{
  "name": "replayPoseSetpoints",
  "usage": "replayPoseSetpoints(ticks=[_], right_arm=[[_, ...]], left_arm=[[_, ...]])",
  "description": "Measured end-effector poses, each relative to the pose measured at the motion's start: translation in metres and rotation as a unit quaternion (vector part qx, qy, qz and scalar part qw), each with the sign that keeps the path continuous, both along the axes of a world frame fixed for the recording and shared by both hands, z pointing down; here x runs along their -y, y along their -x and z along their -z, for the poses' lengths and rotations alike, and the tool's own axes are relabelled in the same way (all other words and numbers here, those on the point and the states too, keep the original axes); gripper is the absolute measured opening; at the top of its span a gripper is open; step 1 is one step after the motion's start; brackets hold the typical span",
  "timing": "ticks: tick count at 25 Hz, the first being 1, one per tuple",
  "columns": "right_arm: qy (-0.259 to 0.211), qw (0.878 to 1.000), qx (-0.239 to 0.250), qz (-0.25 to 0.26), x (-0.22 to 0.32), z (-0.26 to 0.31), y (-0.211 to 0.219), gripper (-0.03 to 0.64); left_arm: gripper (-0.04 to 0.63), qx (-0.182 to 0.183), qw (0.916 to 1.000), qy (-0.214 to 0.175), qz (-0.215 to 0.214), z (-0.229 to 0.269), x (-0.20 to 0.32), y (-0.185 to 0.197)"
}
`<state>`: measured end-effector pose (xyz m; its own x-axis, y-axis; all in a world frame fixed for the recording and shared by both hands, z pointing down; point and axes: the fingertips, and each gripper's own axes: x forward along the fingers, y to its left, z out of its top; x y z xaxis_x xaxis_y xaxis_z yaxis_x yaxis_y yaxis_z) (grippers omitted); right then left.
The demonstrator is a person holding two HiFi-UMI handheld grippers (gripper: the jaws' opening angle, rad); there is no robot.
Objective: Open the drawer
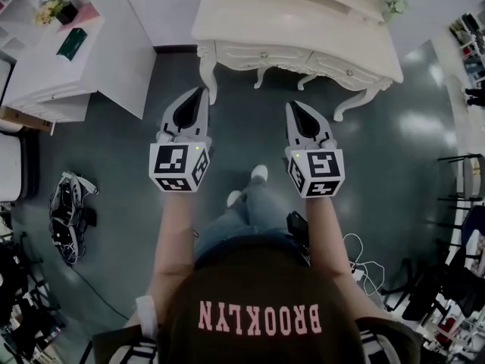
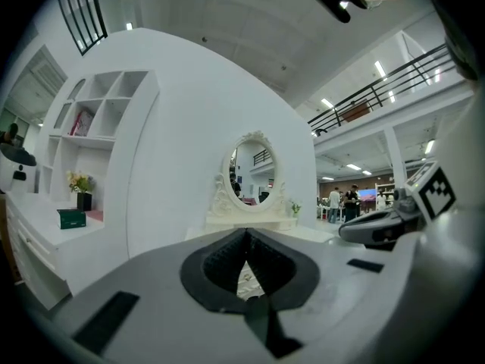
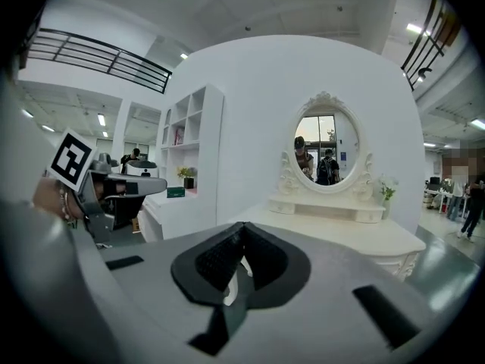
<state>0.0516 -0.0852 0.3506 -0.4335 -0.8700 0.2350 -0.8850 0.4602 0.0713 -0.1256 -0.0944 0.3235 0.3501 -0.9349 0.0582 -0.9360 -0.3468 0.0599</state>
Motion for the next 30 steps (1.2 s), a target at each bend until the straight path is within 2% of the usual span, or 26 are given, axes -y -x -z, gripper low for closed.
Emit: replayPoseSetpoints(ticks=[11, 25, 30], right_arm=[[0.041, 0.999, 0.0, -0.015, 0.072, -0.041, 0.008, -0.003], [0.098, 0.995, -0.016, -0.034, 0.22, -0.087, -0.001, -0.003], [0.138, 0.989, -0.03, -0.034, 0.258, -0.126, -0.004, -0.003]], left_arm=[[-0.002, 0.007, 0.9995, 0.028, -0.011, -0.029, 0.056, 0.005], [-0.002, 0.006, 0.9983, 0.058, -0.006, -0.052, 0.196, 0.007], [-0.002, 0.009, 0.9965, 0.084, -0.005, -0.075, 0.23, 0.009]])
